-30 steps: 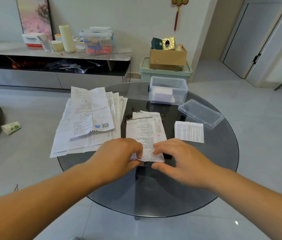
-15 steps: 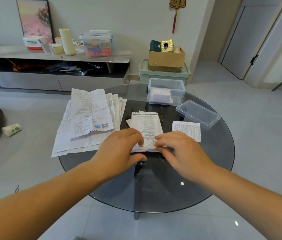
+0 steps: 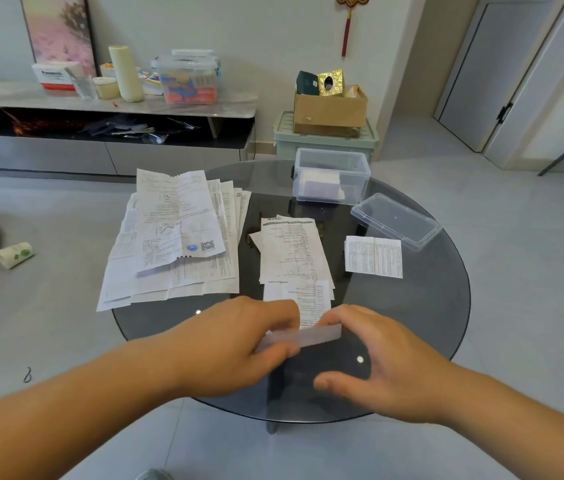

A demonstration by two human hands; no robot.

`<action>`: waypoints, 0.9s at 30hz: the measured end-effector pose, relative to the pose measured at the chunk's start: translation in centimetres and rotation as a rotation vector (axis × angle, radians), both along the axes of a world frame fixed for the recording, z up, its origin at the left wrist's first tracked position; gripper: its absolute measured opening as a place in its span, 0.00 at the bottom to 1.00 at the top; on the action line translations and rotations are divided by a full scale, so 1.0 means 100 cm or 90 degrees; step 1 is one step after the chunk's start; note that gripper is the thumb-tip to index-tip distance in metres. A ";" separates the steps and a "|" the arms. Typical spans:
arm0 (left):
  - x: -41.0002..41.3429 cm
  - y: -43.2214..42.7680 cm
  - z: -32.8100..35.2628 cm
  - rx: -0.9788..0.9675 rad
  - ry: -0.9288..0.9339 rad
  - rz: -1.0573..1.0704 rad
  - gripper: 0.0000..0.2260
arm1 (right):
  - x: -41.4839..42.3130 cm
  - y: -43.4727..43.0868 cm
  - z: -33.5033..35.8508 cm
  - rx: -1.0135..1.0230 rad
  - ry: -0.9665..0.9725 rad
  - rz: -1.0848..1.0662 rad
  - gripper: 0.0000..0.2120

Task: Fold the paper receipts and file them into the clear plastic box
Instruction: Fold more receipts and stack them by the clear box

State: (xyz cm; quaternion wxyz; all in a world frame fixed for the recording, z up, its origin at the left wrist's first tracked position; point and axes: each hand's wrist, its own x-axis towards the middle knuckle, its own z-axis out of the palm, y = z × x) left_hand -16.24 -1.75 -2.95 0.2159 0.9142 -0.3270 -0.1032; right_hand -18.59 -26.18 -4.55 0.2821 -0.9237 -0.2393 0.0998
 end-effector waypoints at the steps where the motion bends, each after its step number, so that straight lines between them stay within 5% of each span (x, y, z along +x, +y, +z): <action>1: 0.002 0.000 -0.001 -0.016 -0.003 0.017 0.04 | 0.002 0.002 -0.001 0.026 -0.012 -0.013 0.21; 10: 0.030 -0.013 -0.002 -0.190 0.015 0.280 0.25 | 0.028 0.018 -0.008 0.140 0.002 -0.234 0.31; 13: 0.035 -0.014 -0.009 -0.143 0.004 0.266 0.29 | 0.029 0.018 -0.011 0.167 0.012 -0.260 0.38; 17: 0.035 -0.018 -0.019 -0.067 -0.027 0.218 0.35 | 0.029 0.014 -0.015 0.043 -0.055 -0.250 0.37; 27: 0.038 -0.016 -0.022 0.025 0.026 0.142 0.23 | 0.035 0.010 -0.014 -0.137 -0.056 -0.220 0.22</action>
